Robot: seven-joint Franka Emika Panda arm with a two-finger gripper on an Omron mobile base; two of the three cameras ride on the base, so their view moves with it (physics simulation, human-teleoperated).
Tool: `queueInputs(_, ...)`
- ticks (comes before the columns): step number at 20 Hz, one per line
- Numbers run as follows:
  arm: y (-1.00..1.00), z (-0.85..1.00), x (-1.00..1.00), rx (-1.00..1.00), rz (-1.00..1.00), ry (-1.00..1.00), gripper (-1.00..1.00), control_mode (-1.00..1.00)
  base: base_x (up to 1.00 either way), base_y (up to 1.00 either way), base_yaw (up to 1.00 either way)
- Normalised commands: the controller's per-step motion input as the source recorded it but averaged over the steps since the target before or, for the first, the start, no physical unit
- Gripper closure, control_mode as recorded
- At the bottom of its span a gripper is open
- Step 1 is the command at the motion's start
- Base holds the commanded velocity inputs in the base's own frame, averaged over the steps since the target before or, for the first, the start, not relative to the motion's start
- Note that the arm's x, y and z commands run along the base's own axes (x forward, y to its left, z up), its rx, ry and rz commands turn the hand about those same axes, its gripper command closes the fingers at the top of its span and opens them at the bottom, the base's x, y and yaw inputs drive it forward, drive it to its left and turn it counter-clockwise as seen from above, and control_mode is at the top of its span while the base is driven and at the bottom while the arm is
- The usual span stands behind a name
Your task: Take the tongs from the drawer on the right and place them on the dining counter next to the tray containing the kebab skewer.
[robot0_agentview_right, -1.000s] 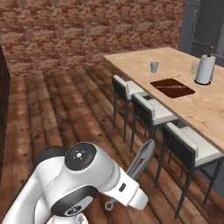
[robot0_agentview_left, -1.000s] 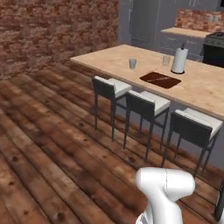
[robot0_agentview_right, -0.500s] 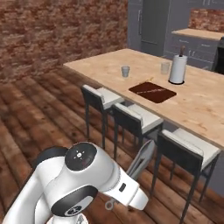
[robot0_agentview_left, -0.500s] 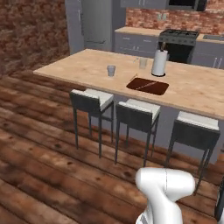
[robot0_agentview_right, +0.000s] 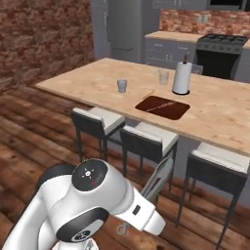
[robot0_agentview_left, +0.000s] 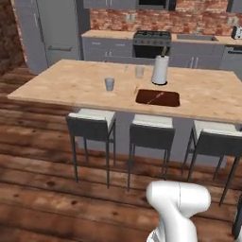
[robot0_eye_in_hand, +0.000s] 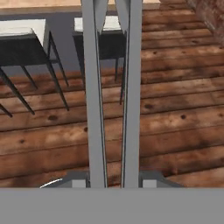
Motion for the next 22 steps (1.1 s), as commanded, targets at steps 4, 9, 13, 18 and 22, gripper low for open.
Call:
queueInputs(4,0.00,0.00,0.00,0.00,0.00,0.00,1.00,1.00,0.59,0.81,-0.41)
queueInputs(9,0.00,0.00,0.00,0.00,0.00,0.00,1.00,1.00,0.70,0.23,-0.27)
queueInputs(13,0.00,0.00,0.00,0.00,0.00,0.00,1.00,1.00,0.73,-0.27,-0.02)
queueInputs(18,0.00,0.00,0.00,0.00,0.00,0.00,1.00,1.00,0.95,-0.12,-0.06)
queueInputs(22,0.00,0.00,0.00,0.00,0.00,0.00,1.00,1.00,1.00,0.55,-0.24)
